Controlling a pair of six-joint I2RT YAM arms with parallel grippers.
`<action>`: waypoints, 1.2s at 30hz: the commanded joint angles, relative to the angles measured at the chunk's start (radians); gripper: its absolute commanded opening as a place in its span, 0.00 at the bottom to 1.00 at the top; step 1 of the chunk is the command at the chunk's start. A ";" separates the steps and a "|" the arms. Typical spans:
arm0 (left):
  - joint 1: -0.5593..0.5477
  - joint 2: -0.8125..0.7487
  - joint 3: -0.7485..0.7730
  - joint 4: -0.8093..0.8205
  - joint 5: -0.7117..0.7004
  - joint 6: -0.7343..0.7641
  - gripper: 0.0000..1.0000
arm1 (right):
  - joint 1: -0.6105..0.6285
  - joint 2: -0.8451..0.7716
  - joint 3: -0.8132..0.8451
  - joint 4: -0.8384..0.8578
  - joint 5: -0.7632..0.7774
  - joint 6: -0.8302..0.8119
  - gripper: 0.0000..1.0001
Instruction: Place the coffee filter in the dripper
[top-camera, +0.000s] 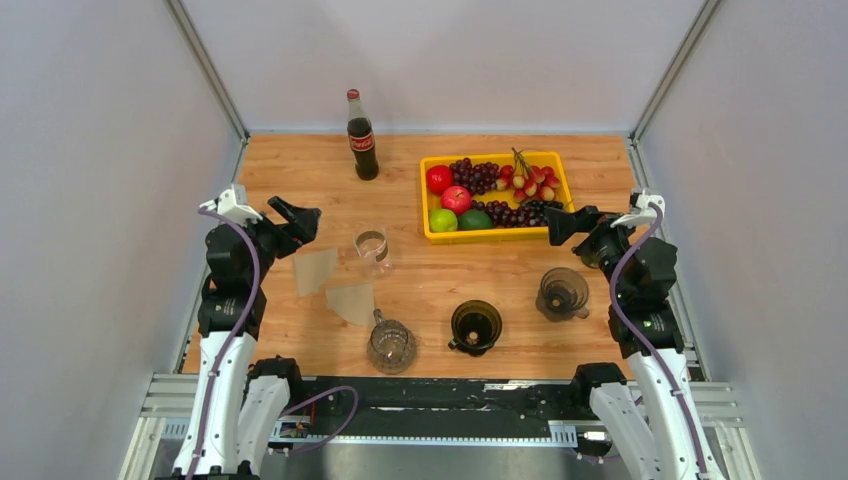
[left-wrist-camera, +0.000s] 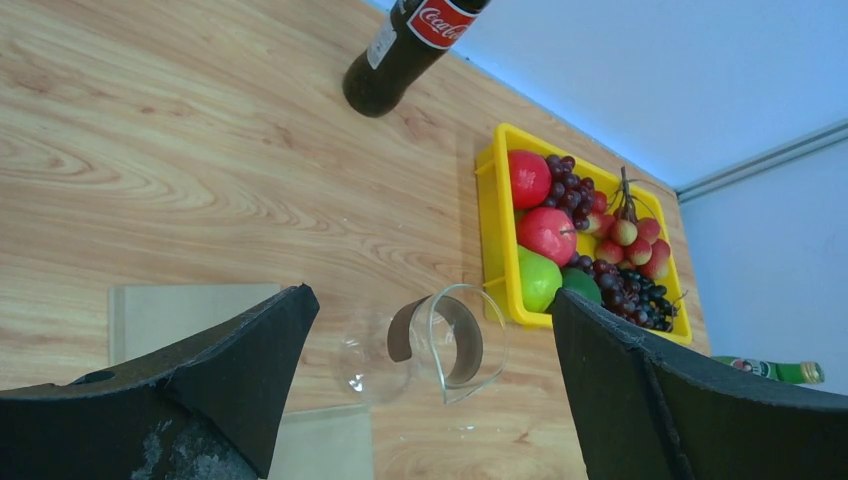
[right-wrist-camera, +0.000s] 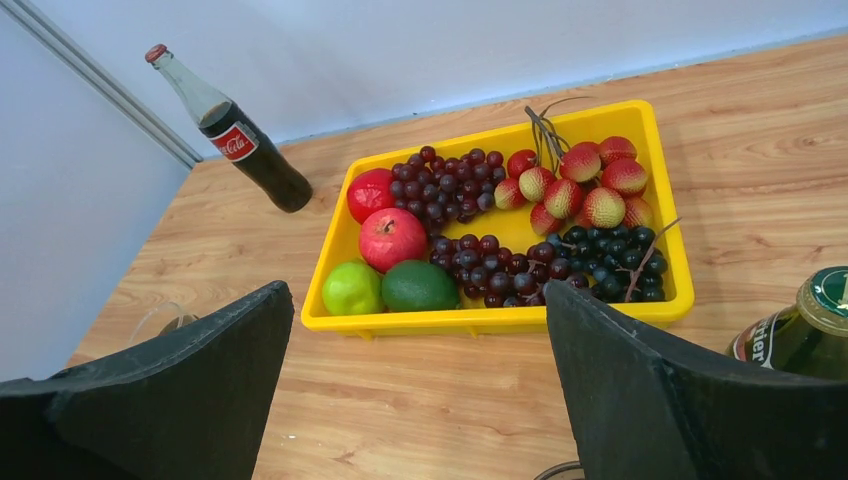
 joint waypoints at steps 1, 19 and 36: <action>0.002 0.008 0.018 0.023 0.024 -0.016 1.00 | 0.000 0.004 0.000 0.011 -0.013 0.056 1.00; 0.002 0.058 -0.121 0.100 0.207 -0.030 1.00 | 0.191 0.301 0.016 -0.247 -0.278 -0.014 0.99; 0.002 0.089 -0.178 0.120 0.254 -0.037 1.00 | 0.522 0.394 -0.066 -0.343 -0.081 0.021 0.81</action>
